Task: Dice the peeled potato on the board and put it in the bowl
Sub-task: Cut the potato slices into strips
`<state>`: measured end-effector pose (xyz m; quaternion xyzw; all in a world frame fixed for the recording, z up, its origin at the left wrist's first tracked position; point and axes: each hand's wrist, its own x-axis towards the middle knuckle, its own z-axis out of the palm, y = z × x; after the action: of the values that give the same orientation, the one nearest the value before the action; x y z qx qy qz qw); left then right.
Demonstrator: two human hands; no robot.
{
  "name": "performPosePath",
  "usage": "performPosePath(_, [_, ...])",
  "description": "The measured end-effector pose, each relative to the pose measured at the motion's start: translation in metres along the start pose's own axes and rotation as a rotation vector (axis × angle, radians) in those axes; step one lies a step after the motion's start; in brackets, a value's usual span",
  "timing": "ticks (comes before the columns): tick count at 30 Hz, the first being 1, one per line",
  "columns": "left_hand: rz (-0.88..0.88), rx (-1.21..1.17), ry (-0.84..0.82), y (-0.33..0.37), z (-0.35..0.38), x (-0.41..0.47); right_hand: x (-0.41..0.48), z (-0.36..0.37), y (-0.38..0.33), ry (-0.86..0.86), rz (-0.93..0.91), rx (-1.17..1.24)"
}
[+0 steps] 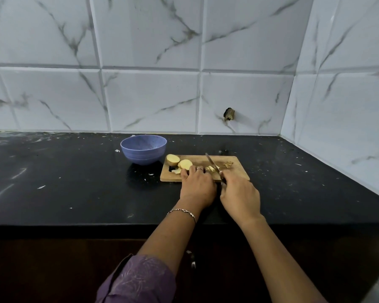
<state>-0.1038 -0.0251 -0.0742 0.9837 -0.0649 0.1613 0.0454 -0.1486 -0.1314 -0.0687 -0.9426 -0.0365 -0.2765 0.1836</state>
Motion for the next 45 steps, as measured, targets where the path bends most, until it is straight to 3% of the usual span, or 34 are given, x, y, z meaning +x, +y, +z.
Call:
performPosePath(16, [-0.034,0.010,0.118,0.000,-0.005,-0.009,-0.002,-0.006,0.005,0.008,0.095,0.061])
performPosePath(38, [-0.049,0.007,0.102,0.000,-0.006,-0.007,0.001,-0.008,0.000,-0.131,-0.009,0.162])
performPosePath(45, [-0.048,0.010,0.106,0.000,-0.005,-0.007,0.001,-0.008,0.004,-0.066,0.103,0.179])
